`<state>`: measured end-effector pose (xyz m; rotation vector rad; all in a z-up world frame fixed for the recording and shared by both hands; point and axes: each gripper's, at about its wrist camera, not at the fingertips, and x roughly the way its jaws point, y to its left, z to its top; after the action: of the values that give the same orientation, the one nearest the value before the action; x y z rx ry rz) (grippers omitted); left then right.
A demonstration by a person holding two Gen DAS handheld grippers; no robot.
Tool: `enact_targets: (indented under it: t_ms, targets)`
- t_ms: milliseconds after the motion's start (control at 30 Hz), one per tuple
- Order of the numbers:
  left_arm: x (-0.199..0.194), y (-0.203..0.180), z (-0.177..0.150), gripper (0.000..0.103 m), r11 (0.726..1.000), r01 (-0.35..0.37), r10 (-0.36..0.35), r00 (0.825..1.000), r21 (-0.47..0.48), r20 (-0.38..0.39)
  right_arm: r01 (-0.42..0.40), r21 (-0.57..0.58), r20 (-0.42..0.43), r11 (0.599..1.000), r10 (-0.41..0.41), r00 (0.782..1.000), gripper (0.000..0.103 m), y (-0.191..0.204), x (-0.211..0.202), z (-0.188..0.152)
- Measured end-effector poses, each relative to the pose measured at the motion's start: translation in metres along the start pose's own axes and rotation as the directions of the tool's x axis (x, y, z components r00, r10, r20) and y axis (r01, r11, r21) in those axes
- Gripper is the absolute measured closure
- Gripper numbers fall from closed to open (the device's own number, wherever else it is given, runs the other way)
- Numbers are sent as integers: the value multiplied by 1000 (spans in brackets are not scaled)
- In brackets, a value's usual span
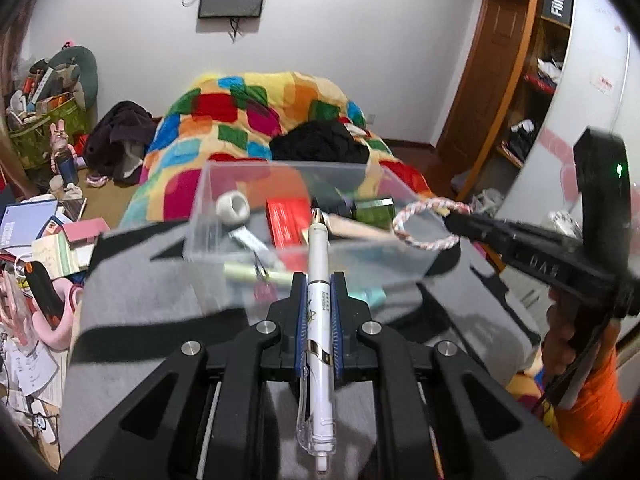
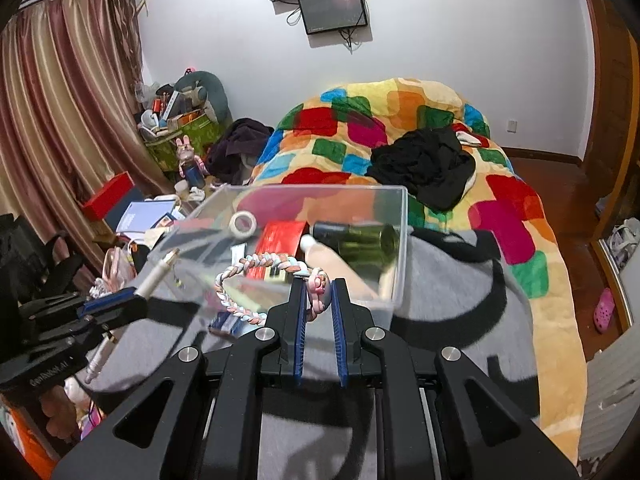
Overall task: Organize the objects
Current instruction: 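Carry the pen over the box with the left tool while the right tool drops the rope inside, then lower the white pen into the box and open the left tool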
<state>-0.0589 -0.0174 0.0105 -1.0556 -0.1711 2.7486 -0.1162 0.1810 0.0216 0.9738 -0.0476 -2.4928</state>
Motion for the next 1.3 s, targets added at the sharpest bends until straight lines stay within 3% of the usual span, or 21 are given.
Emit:
enact_targets:
  t_ms: [267, 767, 933, 1067, 1300]
  targets:
    - [21, 15, 33, 93, 1000, -17, 16, 1000, -13, -22, 14, 8, -7, 1000, -14, 1000, 92, 1, 25, 18]
    - [78, 27, 53, 93, 999, 5, -11, 987, -41, -162, 5, -11, -144, 1000, -6, 990, 91, 4, 83, 18]
    - [71, 23, 52, 93, 1000, 12, -15, 989, -23, -145, -27, -33, -164, 999, 21, 986, 89, 10, 80, 15]
    - [63, 19, 55, 92, 1000, 10, -10, 992, -7, -124, -38, -44, -144, 998, 31, 989, 81, 13, 68, 16]
    - [53, 22, 54, 92, 1000, -15, 14, 993, -10, -118, -60, -49, -116, 997, 54, 992, 76, 17, 49, 16]
